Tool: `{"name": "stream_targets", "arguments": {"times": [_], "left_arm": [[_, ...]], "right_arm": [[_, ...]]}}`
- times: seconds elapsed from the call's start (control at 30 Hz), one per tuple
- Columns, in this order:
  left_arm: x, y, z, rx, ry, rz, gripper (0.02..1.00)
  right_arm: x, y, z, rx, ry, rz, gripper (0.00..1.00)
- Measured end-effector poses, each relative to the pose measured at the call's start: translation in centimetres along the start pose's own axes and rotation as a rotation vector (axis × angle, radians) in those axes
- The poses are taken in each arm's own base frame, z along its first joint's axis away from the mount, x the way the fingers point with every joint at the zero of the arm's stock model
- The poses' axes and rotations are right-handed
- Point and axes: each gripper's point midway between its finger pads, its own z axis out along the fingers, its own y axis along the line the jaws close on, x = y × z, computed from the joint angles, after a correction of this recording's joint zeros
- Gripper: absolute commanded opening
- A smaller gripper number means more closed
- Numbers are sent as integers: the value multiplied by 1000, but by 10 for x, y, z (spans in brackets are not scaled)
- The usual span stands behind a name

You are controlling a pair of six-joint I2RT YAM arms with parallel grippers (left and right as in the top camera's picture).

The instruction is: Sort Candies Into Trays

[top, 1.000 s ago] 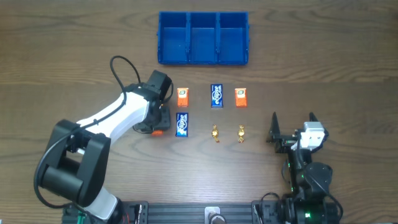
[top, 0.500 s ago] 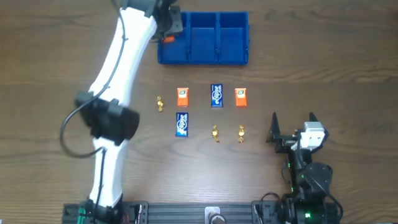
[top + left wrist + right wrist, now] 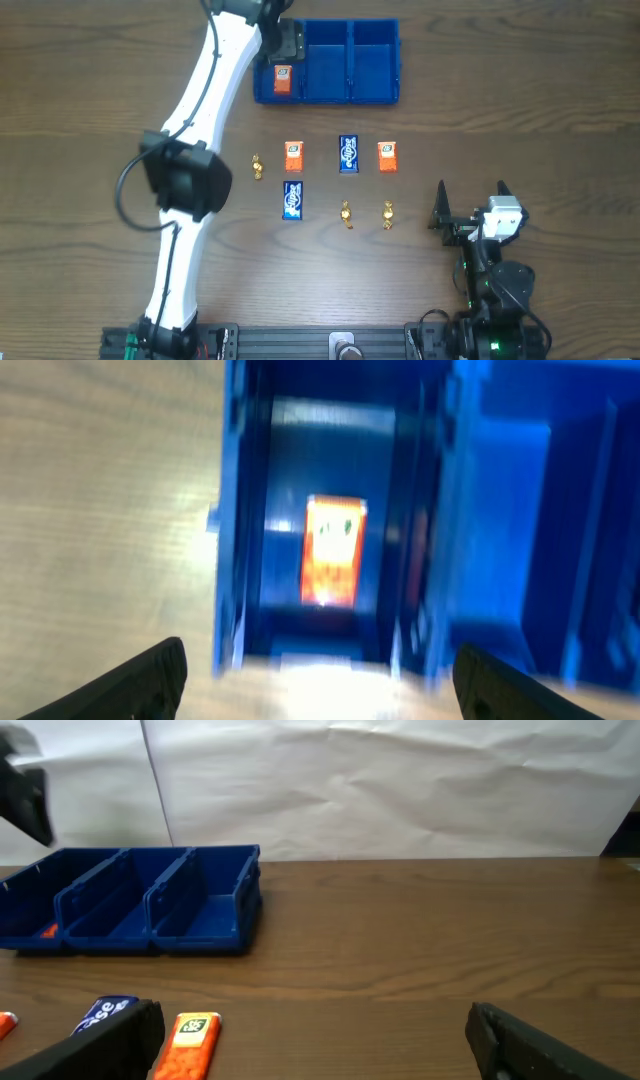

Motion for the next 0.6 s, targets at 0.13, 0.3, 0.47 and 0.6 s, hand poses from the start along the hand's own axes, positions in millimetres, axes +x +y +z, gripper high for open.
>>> {"name": "stream_targets", "arguments": {"times": [0.13,0.3,0.47,0.6], "left_arm": [[35,-26,-100,96,-126,12,864],[135,-36,-50,83,0,52,855],[203,-10,36,-11,201,31,831],[208,-14,54,-3,222,25,801]], "right_arm": [[0,0,0,0,-1,0,998],[0,0,0,0,-1,0,996],[0,0,0,0,-1,0,998],[0,0,0,0,-1,0,996]]}}
